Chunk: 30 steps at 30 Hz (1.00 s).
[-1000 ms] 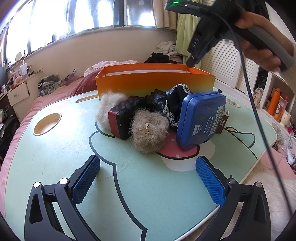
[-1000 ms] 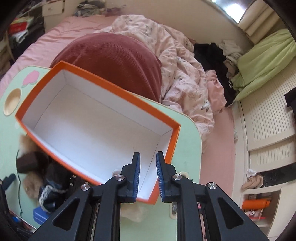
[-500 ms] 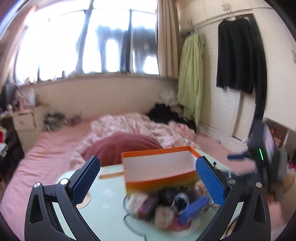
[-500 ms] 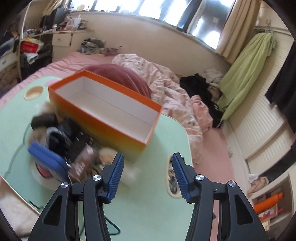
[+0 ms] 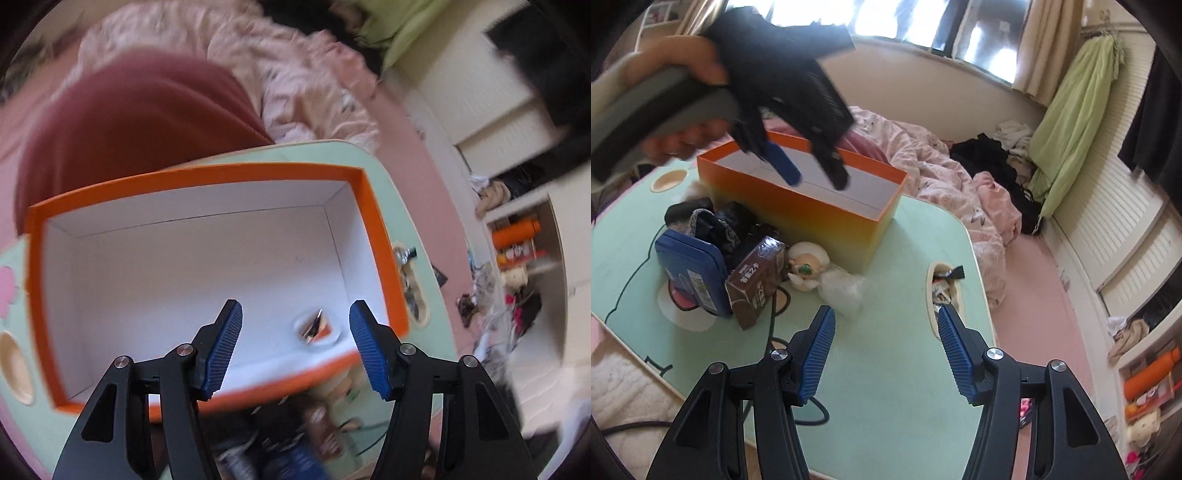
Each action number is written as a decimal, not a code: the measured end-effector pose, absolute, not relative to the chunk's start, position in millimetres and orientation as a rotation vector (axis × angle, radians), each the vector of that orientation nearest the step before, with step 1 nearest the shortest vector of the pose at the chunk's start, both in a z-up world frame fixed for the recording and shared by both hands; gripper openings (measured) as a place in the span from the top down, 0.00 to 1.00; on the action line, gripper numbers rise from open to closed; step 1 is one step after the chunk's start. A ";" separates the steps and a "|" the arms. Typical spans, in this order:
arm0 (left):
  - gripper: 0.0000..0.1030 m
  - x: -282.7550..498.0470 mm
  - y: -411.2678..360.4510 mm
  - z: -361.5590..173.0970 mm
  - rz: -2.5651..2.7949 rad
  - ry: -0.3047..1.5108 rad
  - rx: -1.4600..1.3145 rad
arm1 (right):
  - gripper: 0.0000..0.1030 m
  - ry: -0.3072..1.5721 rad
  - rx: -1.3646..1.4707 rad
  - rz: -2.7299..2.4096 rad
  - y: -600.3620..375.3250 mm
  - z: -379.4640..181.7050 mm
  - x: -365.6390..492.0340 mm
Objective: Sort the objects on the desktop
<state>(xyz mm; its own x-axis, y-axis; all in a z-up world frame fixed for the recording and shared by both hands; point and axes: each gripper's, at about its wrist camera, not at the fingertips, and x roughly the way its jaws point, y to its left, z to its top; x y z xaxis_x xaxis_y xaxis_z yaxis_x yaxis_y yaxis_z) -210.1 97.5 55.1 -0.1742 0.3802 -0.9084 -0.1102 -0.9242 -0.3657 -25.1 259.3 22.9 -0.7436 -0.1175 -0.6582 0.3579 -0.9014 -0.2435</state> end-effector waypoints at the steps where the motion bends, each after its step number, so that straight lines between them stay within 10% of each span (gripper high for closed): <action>1: 0.40 -215.5 101.2 50.4 2.151 -0.331 -1.806 | 0.44 0.505 0.973 -2.661 263.3 23.0 -24.8; 11: 0.42 -212.2 145.6 20.9 2.124 -0.049 -1.977 | 0.44 0.423 0.999 -2.655 272.9 19.3 -29.2; 30: 0.46 -199.4 138.3 22.9 2.247 -0.094 -1.888 | 0.43 0.398 1.025 -2.641 273.3 17.2 -35.8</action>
<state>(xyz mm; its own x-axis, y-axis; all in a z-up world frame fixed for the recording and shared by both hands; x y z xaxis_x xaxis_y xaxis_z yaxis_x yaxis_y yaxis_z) -199.4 138.3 22.9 -0.1605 0.1967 -0.9672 -0.1153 -0.9770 -0.1795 -35.8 273.3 17.2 -0.7092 -0.1583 -0.6870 0.3537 -0.9228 -0.1525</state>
